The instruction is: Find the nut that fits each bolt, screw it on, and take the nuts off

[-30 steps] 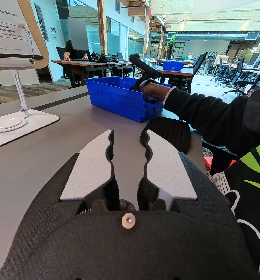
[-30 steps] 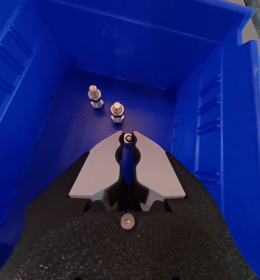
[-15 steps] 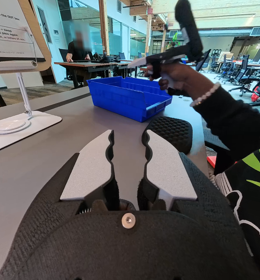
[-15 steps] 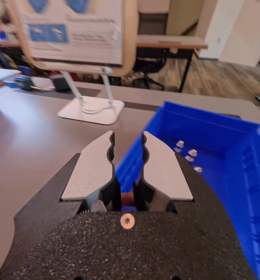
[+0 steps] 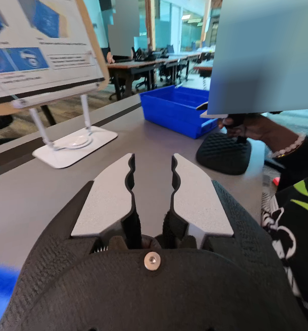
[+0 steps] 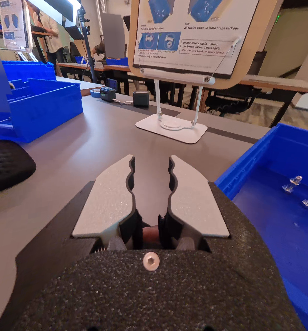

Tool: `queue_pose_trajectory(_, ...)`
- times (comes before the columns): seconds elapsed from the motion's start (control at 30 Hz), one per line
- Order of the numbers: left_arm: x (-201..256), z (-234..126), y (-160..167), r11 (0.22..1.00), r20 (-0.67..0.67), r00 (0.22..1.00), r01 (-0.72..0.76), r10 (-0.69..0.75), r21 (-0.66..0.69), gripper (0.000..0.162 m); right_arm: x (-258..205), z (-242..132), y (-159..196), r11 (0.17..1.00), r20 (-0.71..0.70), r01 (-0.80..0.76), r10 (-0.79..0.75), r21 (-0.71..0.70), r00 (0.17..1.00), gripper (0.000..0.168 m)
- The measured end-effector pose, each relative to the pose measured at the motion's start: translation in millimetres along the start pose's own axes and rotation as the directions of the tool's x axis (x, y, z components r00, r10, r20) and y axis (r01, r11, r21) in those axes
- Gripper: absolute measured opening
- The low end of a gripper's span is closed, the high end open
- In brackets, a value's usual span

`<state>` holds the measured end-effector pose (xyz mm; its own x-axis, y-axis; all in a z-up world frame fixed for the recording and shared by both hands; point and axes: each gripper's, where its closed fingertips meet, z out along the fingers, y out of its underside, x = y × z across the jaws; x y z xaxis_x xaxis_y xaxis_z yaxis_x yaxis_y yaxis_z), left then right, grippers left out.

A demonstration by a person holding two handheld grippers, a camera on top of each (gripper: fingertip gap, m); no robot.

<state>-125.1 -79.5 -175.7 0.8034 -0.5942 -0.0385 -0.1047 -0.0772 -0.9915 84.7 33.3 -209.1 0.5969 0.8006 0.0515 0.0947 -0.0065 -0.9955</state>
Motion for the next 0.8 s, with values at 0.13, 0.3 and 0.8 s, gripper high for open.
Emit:
queue_pose_trajectory(0.13,-61.6,-49.7,2.4,0.959,0.081,0.992,-0.073,0.099,-0.275,0.04,-1.0,-2.8,2.3,0.998,0.004,0.021,-0.022,0.059,1.0,0.033)
queue_pose_trajectory(0.3,-155.6,-108.4,33.3,0.76,0.164,0.977,0.005,0.133,-0.65,0.039,-3.0,-6.3,-1.4,0.995,0.022,0.02,-0.022,0.095,1.0,0.033)
queue_pose_trajectory(0.8,-263.4,-150.0,151.8,0.309,0.236,0.972,0.228,-0.012,-0.923,0.027,-0.5,-6.8,0.3,0.995,0.039,-0.021,0.017,0.097,0.999,0.033)
